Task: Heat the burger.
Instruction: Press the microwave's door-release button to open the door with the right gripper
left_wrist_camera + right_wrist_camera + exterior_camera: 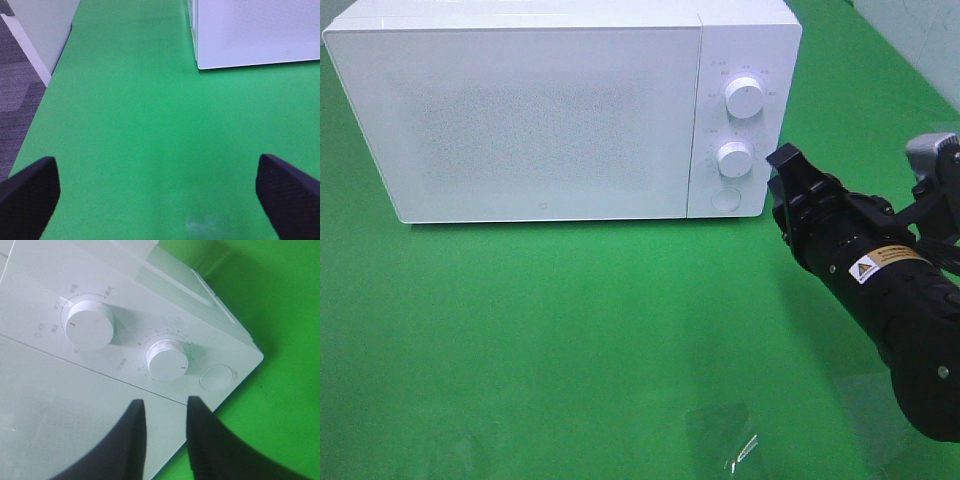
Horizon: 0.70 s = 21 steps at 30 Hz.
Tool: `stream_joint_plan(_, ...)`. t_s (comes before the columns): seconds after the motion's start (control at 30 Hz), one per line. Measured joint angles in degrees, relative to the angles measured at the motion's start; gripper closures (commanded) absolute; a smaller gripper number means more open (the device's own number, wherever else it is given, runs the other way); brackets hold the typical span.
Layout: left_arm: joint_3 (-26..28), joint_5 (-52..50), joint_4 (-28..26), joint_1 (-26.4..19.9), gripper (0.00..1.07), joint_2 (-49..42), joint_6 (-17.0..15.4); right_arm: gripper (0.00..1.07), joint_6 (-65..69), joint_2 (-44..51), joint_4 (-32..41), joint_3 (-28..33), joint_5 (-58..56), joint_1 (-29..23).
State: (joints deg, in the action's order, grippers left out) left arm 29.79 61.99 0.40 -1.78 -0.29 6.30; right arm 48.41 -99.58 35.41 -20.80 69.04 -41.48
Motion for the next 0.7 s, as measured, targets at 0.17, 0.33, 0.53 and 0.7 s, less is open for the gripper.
stream_joint_plan(0.17,0.0,0.0,0.0,0.0,0.07,0.0,0.0,1.05,14.73,0.0,0.0,0.0,-0.8,0.0)
stream_joint_plan(0.33,0.0,0.0,0.0,0.0,0.07,0.0,0.0,1.07,23.2,0.0,0.0,0.0,-7.56,0.0)
stream_joint_plan(0.53,0.0,0.0,0.0,0.0,0.07,0.0,0.0,1.07,26.76,0.0,0.0,0.0,-10.71,0.0)
stream_joint_plan(0.7,0.0,0.0,0.0,0.0,0.07,0.0,0.0,1.07,27.04,0.0,0.34,0.0,-11.29,0.0)
